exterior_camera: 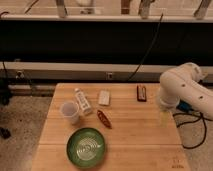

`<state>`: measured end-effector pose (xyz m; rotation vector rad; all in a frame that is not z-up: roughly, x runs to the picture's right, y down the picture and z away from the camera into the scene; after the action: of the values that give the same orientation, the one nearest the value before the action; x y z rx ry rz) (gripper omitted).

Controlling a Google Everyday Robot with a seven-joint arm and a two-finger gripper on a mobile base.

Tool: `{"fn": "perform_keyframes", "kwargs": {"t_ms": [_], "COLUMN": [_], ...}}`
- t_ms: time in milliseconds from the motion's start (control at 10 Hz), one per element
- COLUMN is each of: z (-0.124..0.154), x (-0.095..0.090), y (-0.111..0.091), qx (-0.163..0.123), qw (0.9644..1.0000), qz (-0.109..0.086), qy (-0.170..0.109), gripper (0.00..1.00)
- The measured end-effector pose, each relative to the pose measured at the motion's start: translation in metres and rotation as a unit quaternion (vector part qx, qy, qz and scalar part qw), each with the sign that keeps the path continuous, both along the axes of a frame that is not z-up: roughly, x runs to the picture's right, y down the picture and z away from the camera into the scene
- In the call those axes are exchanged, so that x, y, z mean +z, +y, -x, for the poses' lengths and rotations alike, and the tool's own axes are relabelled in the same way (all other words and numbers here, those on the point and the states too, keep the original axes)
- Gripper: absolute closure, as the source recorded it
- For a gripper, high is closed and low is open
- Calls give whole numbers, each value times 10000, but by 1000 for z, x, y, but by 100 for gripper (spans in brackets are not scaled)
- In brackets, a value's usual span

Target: Pick up the ceramic bowl

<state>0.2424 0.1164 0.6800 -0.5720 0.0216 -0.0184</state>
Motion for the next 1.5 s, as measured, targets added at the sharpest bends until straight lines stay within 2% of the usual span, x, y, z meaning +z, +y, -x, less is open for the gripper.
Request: {"fn": "perform_keyframes", "kwargs": {"t_ms": [400,700,1200,1500], "z": [8,39,57,75], "x": [-1,-2,1,5], "y": [5,11,21,29], "qx": [-170,-418,-780,-1051], "qw": [9998,9987,9953,9910], "qz": [-20,-60,-130,-185], "qy": [-114,-296,-561,-809], "gripper": [20,20,20,20]}}
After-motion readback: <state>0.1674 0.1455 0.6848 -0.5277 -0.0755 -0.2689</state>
